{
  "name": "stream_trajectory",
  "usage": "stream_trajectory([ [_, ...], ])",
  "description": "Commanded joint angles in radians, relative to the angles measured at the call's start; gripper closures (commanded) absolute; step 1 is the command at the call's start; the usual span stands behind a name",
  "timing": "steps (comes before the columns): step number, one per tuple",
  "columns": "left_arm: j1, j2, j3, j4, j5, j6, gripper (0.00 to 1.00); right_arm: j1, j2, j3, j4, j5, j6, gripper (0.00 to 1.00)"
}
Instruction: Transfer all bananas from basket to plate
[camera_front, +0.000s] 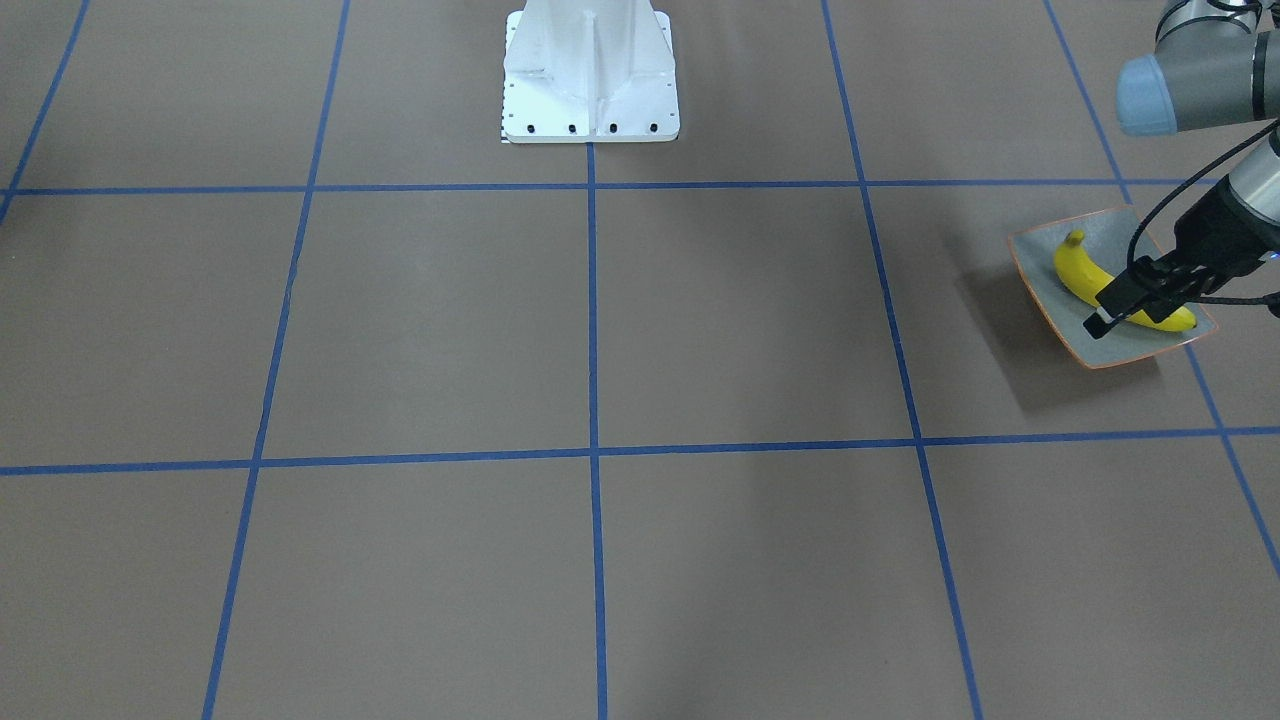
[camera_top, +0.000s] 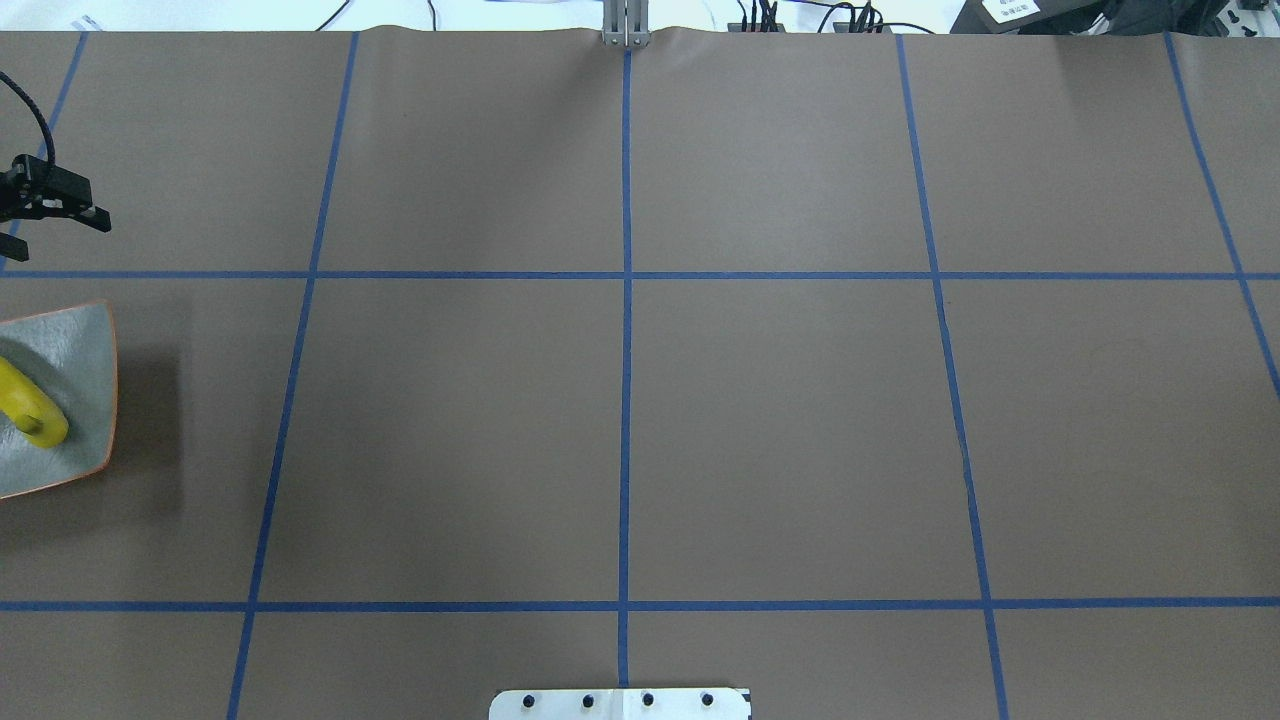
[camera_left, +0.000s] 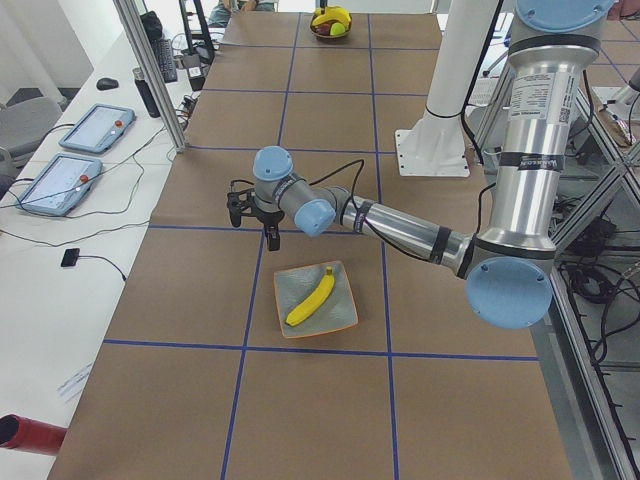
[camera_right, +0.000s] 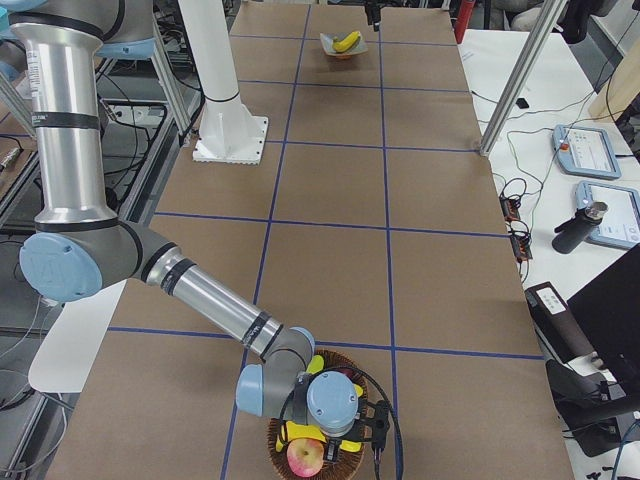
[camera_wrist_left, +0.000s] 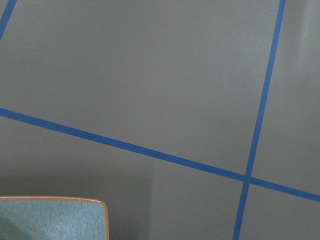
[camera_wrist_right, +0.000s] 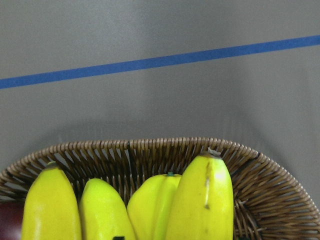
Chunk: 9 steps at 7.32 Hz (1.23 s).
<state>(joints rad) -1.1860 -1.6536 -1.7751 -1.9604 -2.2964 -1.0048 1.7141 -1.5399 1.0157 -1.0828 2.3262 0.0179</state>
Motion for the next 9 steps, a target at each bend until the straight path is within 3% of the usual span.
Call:
stream_trajectory([
  [1, 0.0, 0.0, 0.0, -0.002, 0.0, 0.0, 0.0, 0.001, 0.011, -0.022, 0.001, -0.002, -0.013, 0.94],
  [2, -0.001, 0.0, 0.0, -0.002, 0.0, 0.0, 0.0, 0.001, 0.012, -0.023, 0.0, -0.001, -0.018, 1.0],
  [6, 0.0, 0.0, 0.0, -0.002, -0.002, -0.002, 0.0, 0.031, 0.058, -0.009, -0.026, 0.008, -0.053, 1.0],
  [7, 0.0, 0.0, 0.0, -0.002, -0.002, -0.002, 0.0, 0.045, 0.058, 0.026, -0.063, 0.016, -0.067, 1.0],
  [9, 0.0, -0.002, 0.0, 0.0, -0.002, -0.009, 0.0, 0.079, 0.076, 0.143, -0.272, 0.018, -0.177, 1.0],
])
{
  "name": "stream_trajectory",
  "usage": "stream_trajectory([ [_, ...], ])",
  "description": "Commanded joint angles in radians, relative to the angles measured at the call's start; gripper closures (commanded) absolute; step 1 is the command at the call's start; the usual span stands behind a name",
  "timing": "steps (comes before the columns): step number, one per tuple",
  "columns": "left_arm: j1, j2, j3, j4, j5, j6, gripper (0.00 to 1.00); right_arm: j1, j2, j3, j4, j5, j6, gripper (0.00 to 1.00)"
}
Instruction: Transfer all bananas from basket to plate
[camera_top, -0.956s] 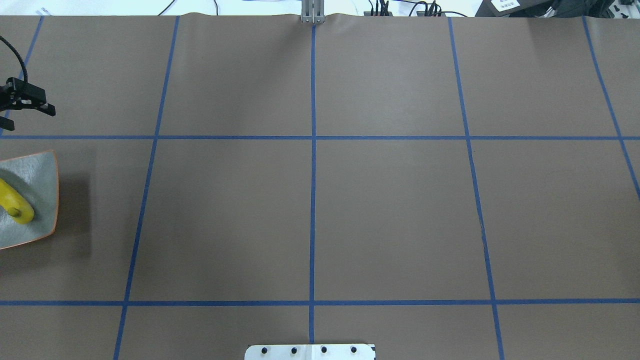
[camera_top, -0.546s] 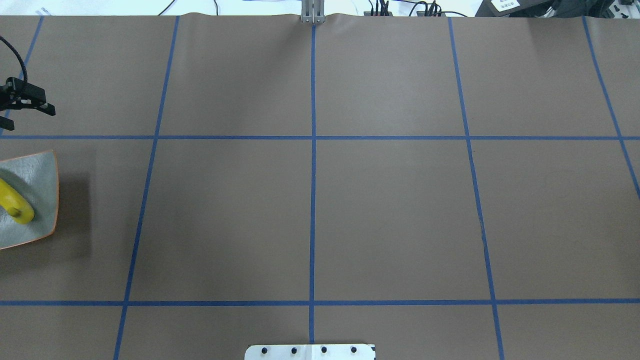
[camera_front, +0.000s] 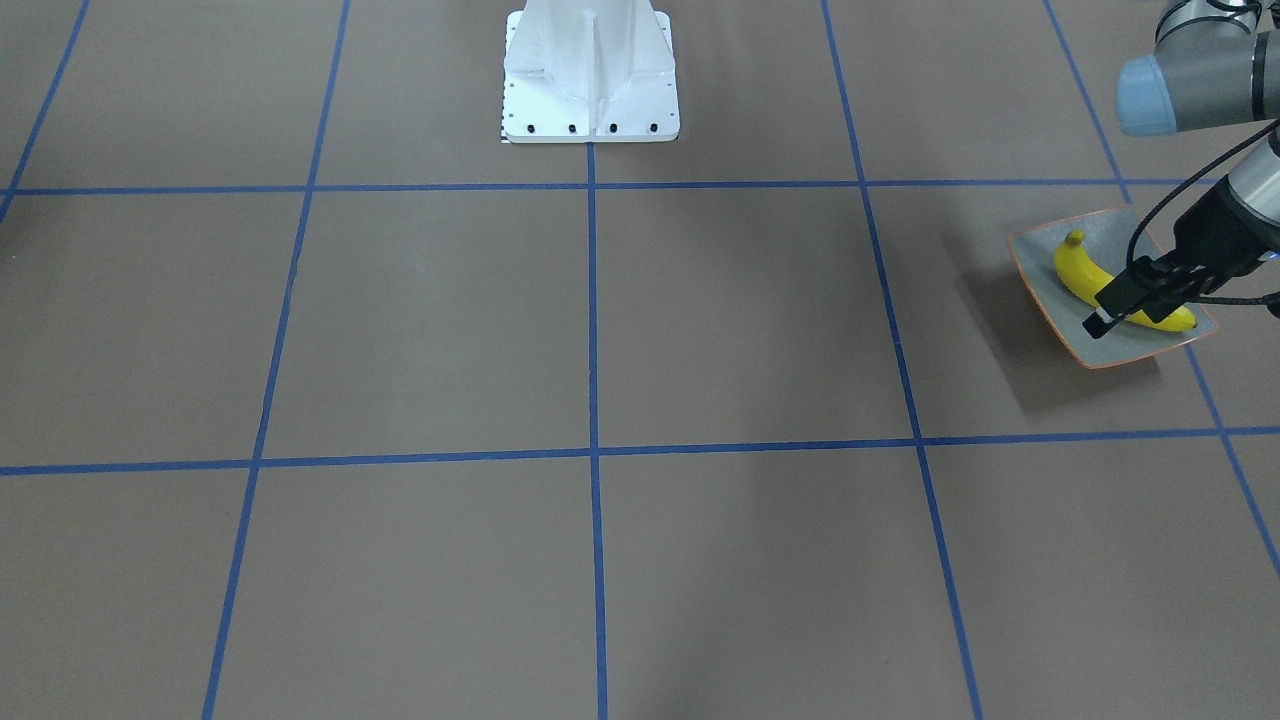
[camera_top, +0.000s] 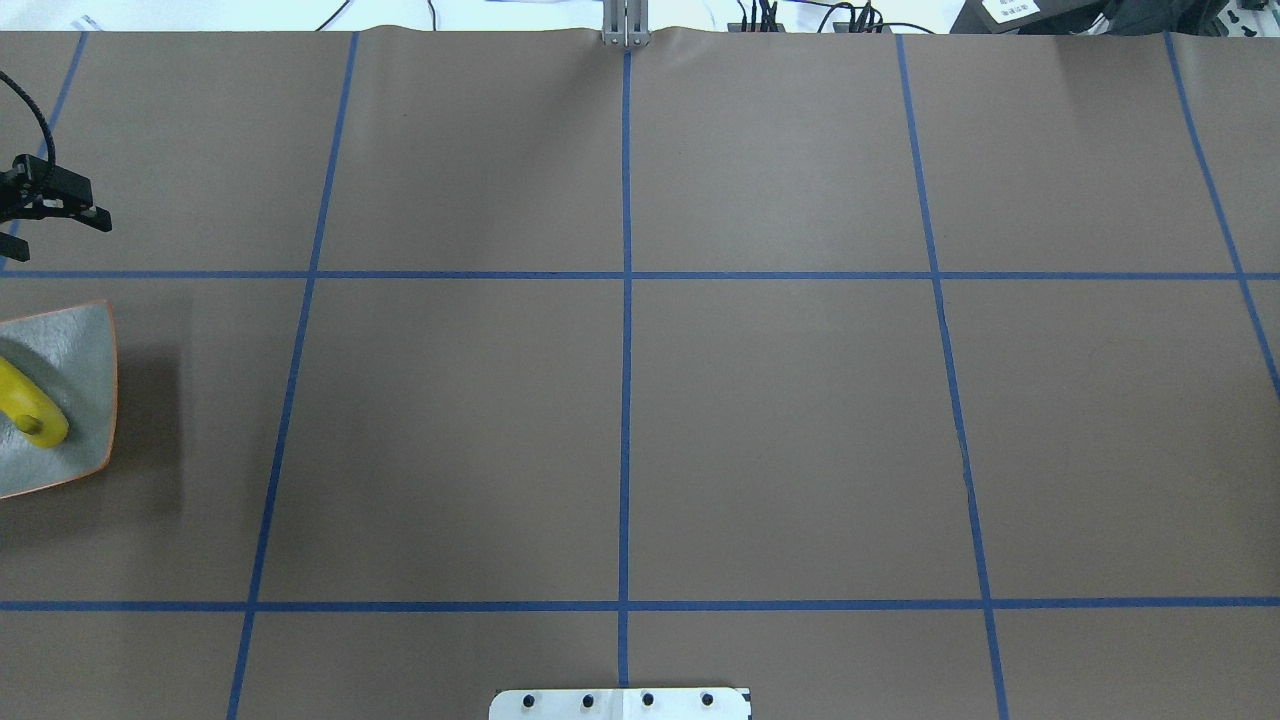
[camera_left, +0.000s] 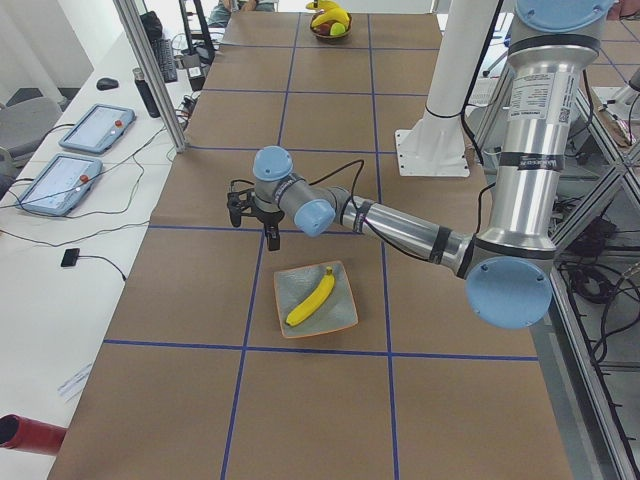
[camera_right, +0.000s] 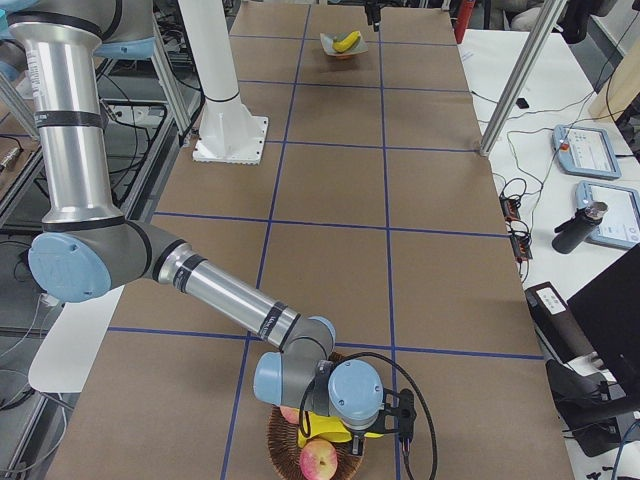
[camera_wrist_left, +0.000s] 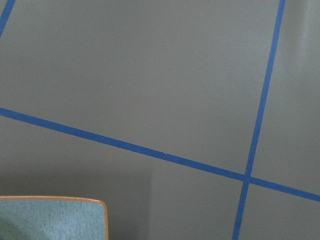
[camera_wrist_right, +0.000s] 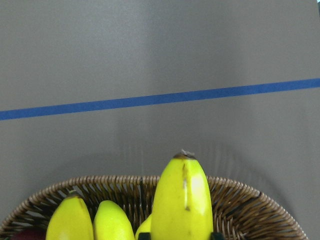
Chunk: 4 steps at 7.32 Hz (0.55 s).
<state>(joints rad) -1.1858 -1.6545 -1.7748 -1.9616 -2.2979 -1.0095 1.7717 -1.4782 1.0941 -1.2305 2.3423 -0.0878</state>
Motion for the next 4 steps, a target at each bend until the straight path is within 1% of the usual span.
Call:
stream_trajectory([
  [1, 0.0, -0.001, 0.0, 0.001, 0.0, -0.004, 0.0, 0.035, 0.036, 0.082, -0.188, 0.0, -0.105, 1.0],
  [2, 0.0, -0.001, 0.0, 0.001, 0.0, -0.004, 0.0, 0.037, 0.039, 0.093, -0.21, 0.003, -0.107, 1.0],
  [3, 0.0, -0.001, 0.0, 0.001, 0.0, -0.004, 0.0, 0.038, 0.055, 0.13, -0.262, 0.012, -0.107, 1.0],
  [4, 0.002, -0.004, 0.0, 0.003, -0.002, -0.004, 0.0, 0.041, 0.074, 0.165, -0.32, 0.059, -0.089, 1.0],
])
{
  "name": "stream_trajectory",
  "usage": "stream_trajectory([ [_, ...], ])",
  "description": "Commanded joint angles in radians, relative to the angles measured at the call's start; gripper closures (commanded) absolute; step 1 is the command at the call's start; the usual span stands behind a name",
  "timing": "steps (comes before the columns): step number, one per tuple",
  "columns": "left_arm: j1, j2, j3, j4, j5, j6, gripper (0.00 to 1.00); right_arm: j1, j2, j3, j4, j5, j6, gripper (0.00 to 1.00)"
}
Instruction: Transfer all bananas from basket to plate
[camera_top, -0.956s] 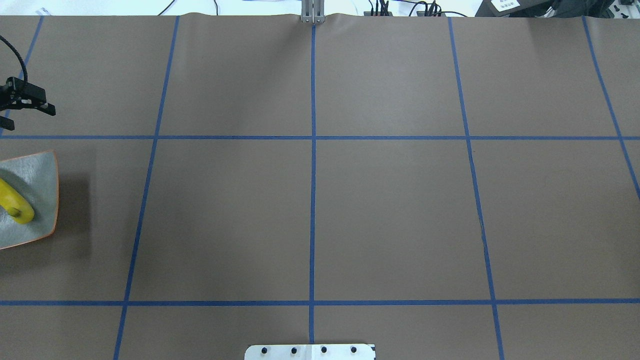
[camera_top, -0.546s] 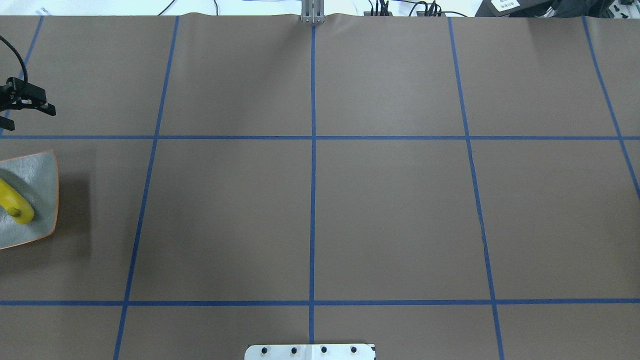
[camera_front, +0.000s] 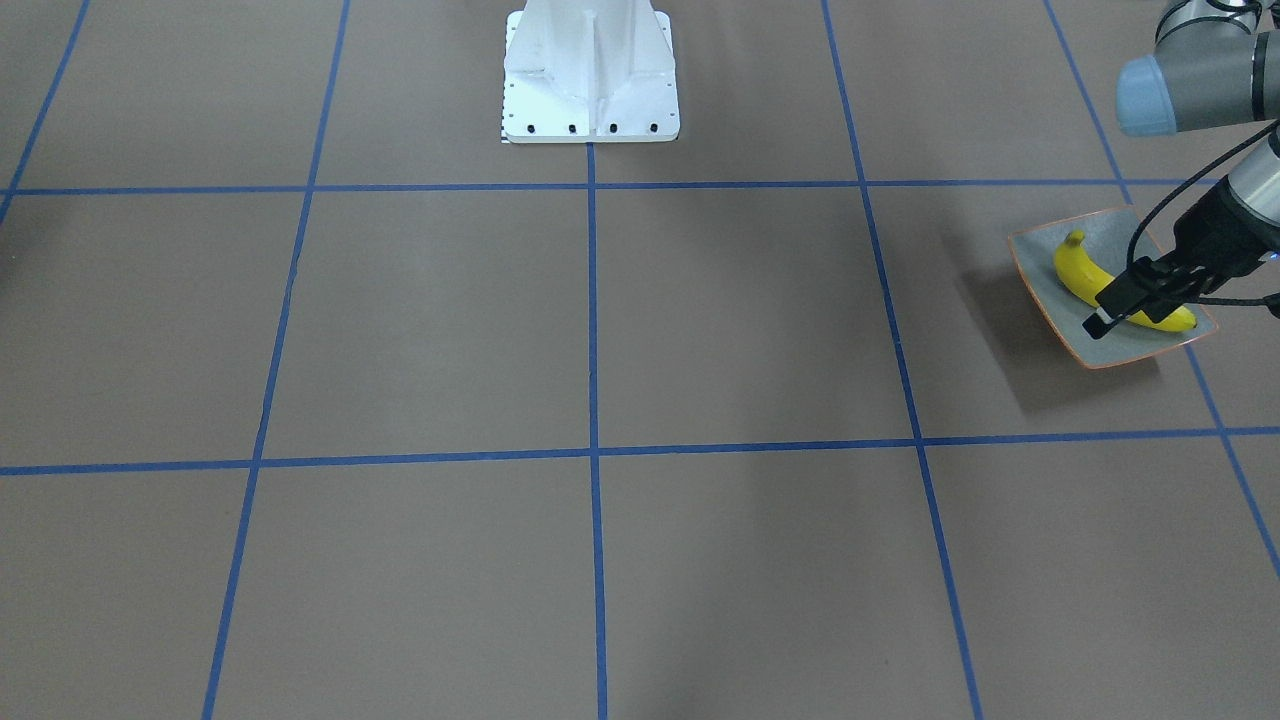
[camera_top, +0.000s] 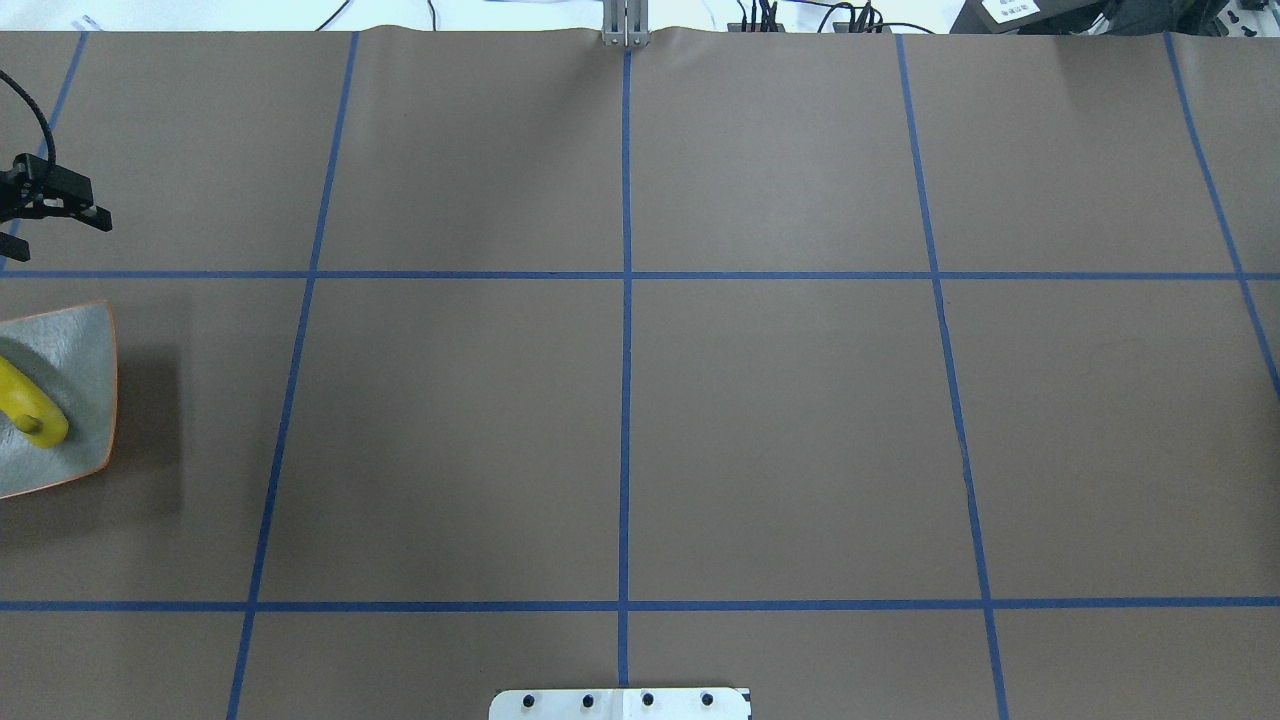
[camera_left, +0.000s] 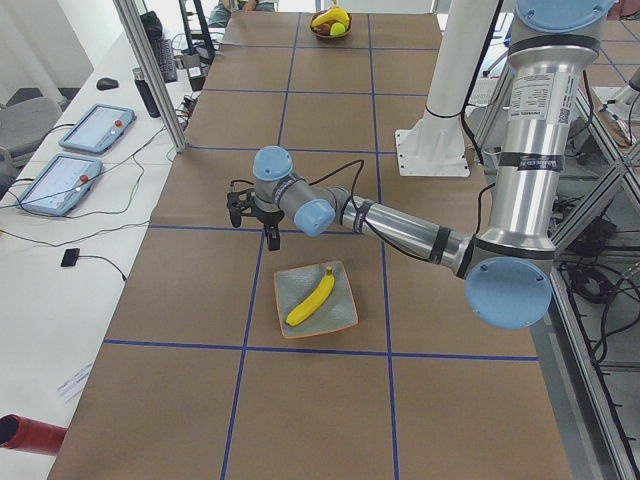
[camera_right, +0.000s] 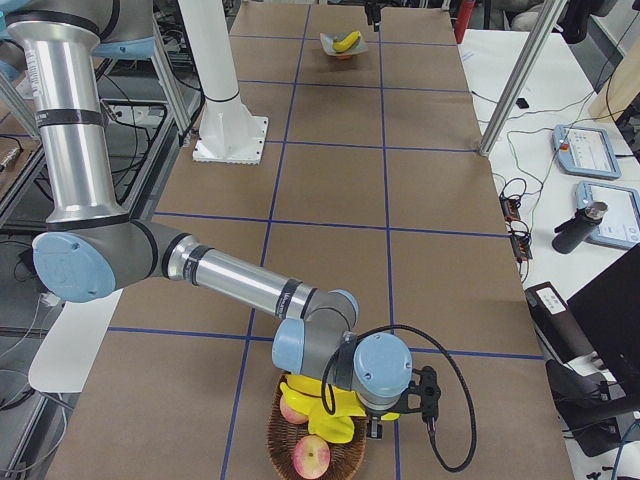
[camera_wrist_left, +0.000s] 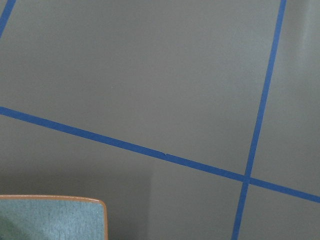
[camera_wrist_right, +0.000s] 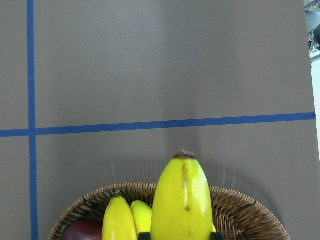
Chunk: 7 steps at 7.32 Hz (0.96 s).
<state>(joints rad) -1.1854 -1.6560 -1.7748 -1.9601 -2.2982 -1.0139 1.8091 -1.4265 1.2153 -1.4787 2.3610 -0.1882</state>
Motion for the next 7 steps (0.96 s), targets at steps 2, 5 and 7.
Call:
stream_trajectory([
  [2, 0.0, -0.079, 0.049, 0.0, -0.003, -0.044, 0.0, -0.072, 0.034, 0.071, -0.037, 0.231, 0.17, 1.0],
  [5, 0.003, -0.222, 0.13, -0.013, -0.006, -0.138, 0.0, -0.223, 0.143, 0.115, 0.066, 0.387, 0.489, 1.0],
  [7, 0.006, -0.309, 0.172, -0.023, -0.105, -0.163, 0.0, -0.325, 0.248, 0.112, 0.09, 0.447, 0.585, 1.0],
])
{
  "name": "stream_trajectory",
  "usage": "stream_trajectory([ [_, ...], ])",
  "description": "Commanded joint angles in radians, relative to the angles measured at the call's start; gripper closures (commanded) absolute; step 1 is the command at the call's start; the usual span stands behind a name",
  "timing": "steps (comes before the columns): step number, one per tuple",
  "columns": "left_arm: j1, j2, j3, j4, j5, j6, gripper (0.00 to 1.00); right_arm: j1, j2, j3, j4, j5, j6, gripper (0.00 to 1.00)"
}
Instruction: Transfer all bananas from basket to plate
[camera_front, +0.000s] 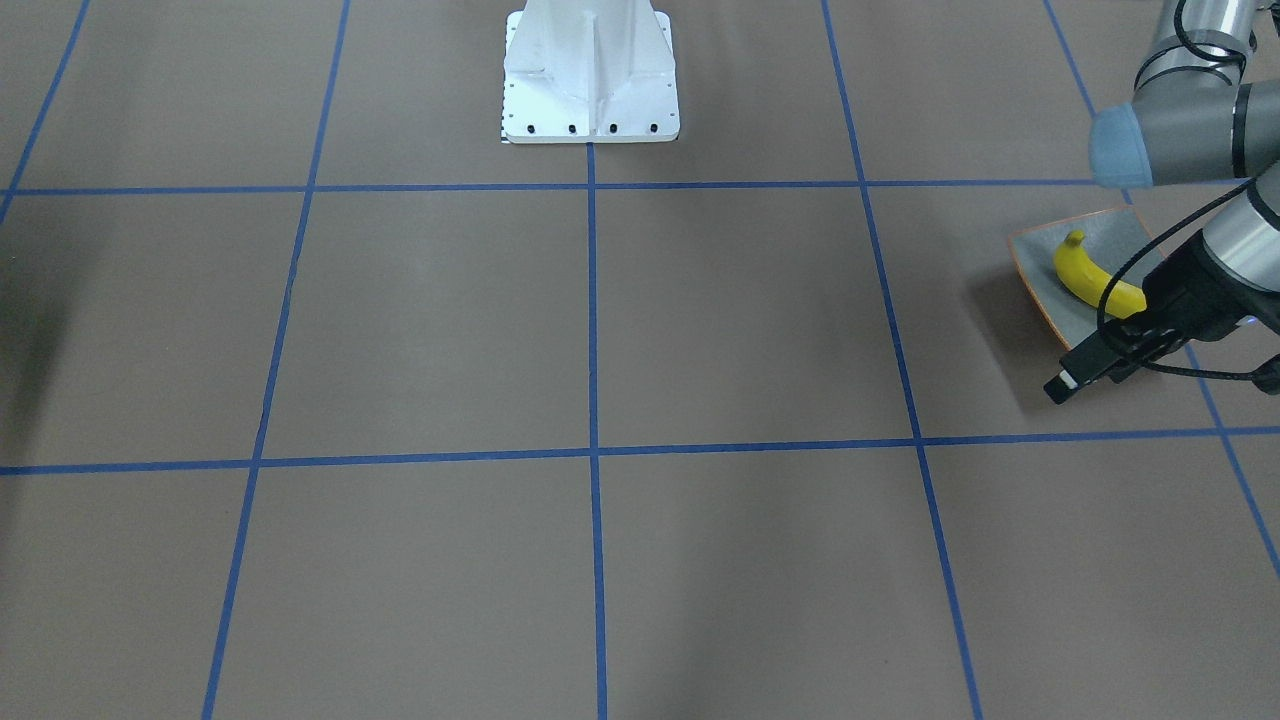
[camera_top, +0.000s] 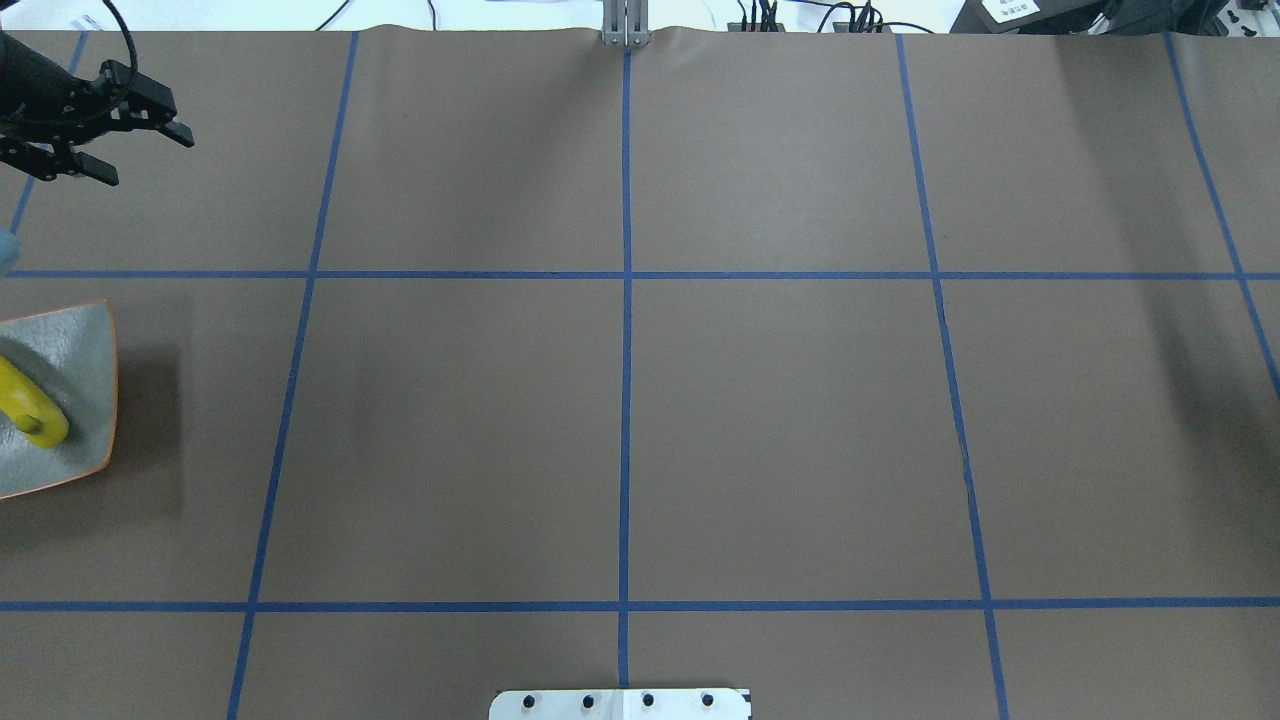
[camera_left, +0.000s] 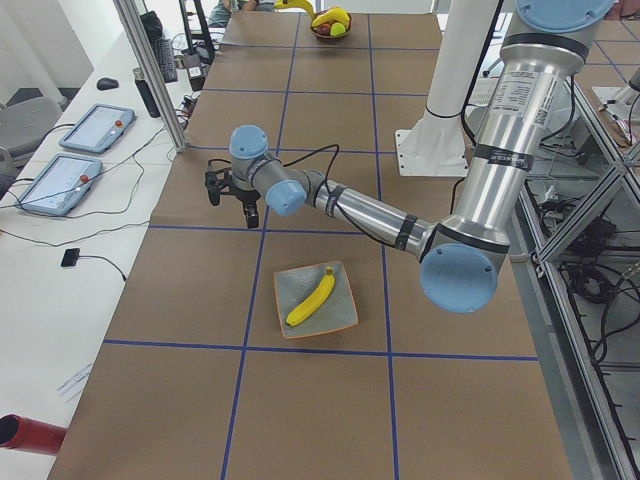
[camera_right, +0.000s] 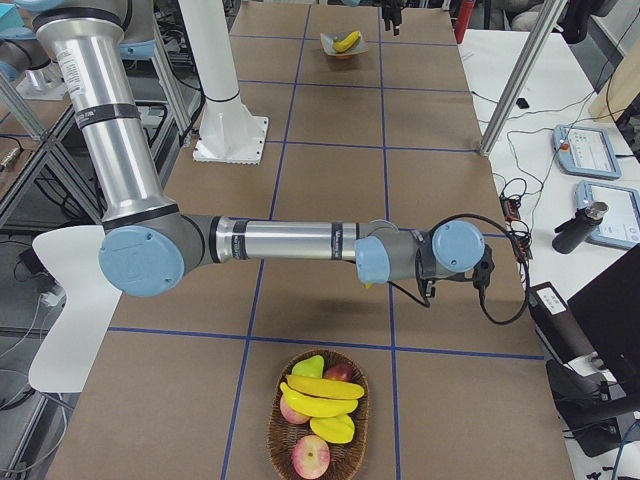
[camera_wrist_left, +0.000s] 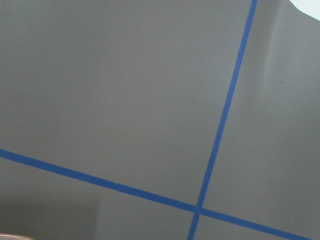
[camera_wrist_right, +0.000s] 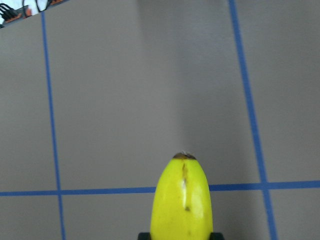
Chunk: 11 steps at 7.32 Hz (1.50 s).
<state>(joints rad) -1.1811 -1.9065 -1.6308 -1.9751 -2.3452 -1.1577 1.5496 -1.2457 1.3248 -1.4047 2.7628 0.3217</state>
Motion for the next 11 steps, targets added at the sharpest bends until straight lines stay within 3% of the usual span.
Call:
stream_trajectory([
  [1, 0.005, -0.092, 0.029, -0.017, -0.09, -0.052, 0.0, -0.119, 0.095, 0.025, 0.033, 0.06, 0.118, 1.0],
  [3, 0.052, -0.121, 0.037, -0.144, -0.089, -0.213, 0.0, -0.216, 0.147, 0.11, 0.038, 0.034, 0.257, 1.0],
  [5, 0.061, -0.135, 0.052, -0.171, -0.086, -0.235, 0.0, -0.308, 0.181, 0.236, 0.041, -0.148, 0.513, 1.0],
  [6, 0.066, -0.138, 0.052, -0.171, -0.086, -0.235, 0.0, -0.357, 0.183, 0.284, 0.102, -0.232, 0.652, 1.0],
  [8, 0.087, -0.17, 0.051, -0.172, -0.083, -0.272, 0.0, -0.474, 0.184, 0.278, 0.37, -0.38, 0.973, 1.0],
  [10, 0.138, -0.204, 0.043, -0.214, -0.08, -0.339, 0.0, -0.528, 0.201, 0.274, 0.51, -0.391, 1.123, 1.0],
  [11, 0.17, -0.206, 0.045, -0.296, -0.079, -0.388, 0.0, -0.561, 0.203, 0.275, 0.573, -0.39, 1.17, 1.0],
])
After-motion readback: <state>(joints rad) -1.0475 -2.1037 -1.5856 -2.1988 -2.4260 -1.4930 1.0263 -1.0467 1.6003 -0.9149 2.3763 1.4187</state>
